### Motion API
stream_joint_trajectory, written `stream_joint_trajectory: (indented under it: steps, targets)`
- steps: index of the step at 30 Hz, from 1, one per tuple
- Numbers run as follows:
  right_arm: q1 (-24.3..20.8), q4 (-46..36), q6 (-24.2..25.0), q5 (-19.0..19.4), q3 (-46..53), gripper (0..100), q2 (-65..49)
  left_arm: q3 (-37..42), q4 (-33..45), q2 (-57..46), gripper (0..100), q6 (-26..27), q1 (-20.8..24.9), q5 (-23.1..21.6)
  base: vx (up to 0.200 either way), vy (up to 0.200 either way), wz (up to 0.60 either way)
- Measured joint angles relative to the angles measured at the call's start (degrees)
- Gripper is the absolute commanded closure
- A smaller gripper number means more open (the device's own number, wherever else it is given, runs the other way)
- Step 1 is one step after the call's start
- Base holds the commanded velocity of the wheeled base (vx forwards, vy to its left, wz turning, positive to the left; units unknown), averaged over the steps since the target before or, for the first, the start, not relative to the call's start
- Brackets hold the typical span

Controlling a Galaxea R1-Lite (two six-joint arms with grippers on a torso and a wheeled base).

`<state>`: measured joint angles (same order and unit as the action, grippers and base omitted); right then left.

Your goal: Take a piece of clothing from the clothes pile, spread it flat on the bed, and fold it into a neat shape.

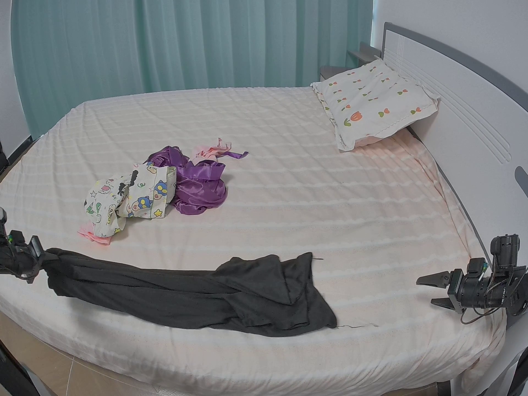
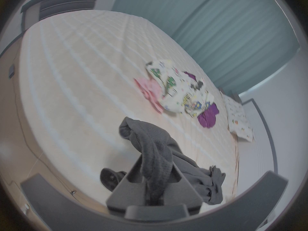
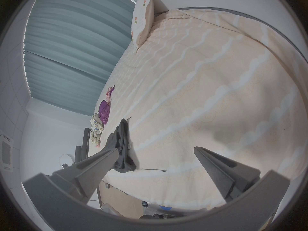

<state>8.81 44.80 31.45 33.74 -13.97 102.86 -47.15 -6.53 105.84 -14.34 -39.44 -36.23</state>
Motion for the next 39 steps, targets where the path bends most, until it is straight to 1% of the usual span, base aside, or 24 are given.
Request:
stream_joint_trajectory:
  steps: [3, 7, 10, 13, 18, 21, 24, 27, 32, 35, 39]
  targets:
    - [0.0, 0.0, 0.0, 0.0, 0.0, 0, 0.0, -3.6, 6.9, -1.1, 100, 0.4, -4.0, -2.8, 0.000, 0.000, 0.00]
    - [-0.1, 0.0, 0.0, 0.0, 0.0, 0, 0.0, -7.7, 14.0, -3.1, 100, 0.6, -6.8, -4.8, 0.000, 0.000, 0.00]
    - [-0.1, 0.0, 0.0, 0.0, 0.0, 0, 0.0, -8.8, 16.4, -4.9, 100, 0.3, -6.0, -5.0, 0.000, 0.000, 0.00]
    - [-0.2, 0.0, 0.0, 0.0, 0.0, 0, 0.0, -9.0, 18.6, -7.1, 100, -1.0, -2.2, -4.4, 0.000, 0.000, 0.00]
    - [-0.2, 0.0, 0.0, 0.0, 0.0, 0, 0.0, -8.5, 21.1, -11.1, 100, -6.4, 9.3, -1.2, 0.000, 0.000, 0.00]
    - [-0.2, 0.0, 0.0, 0.0, 0.0, 0, 0.0, -8.3, 21.2, -13.0, 100, -11.1, 17.2, 2.4, 0.000, 0.000, 0.00]
    - [-0.2, 0.0, 0.0, 0.0, 0.0, 0, -0.1, -8.1, 20.4, -14.3, 100, -16.0, 25.7, 6.8, 0.000, 0.000, 0.00]
    - [-0.2, 0.0, 0.0, 0.0, 0.0, 0, -0.1, -8.0, 18.4, -15.0, 100, -20.7, 34.6, 12.1, 0.000, 0.000, 0.00]
    - [-0.2, -0.1, 0.0, 0.0, 0.0, 0, -0.2, -8.4, 14.2, -14.0, 100, -26.6, 48.3, 21.2, 0.000, 0.000, 0.00]
    - [-0.2, -0.1, 0.0, 0.0, 0.0, 0, -0.3, -9.3, 12.2, -11.6, 100, -29.3, 56.5, 27.2, 0.000, 0.000, 0.00]
    - [-0.2, 0.0, 0.0, 0.0, 0.0, 0, -0.3, -12.6, 10.3, -6.3, 100, -33.4, 66.0, 35.7, 0.000, 0.000, 0.00]
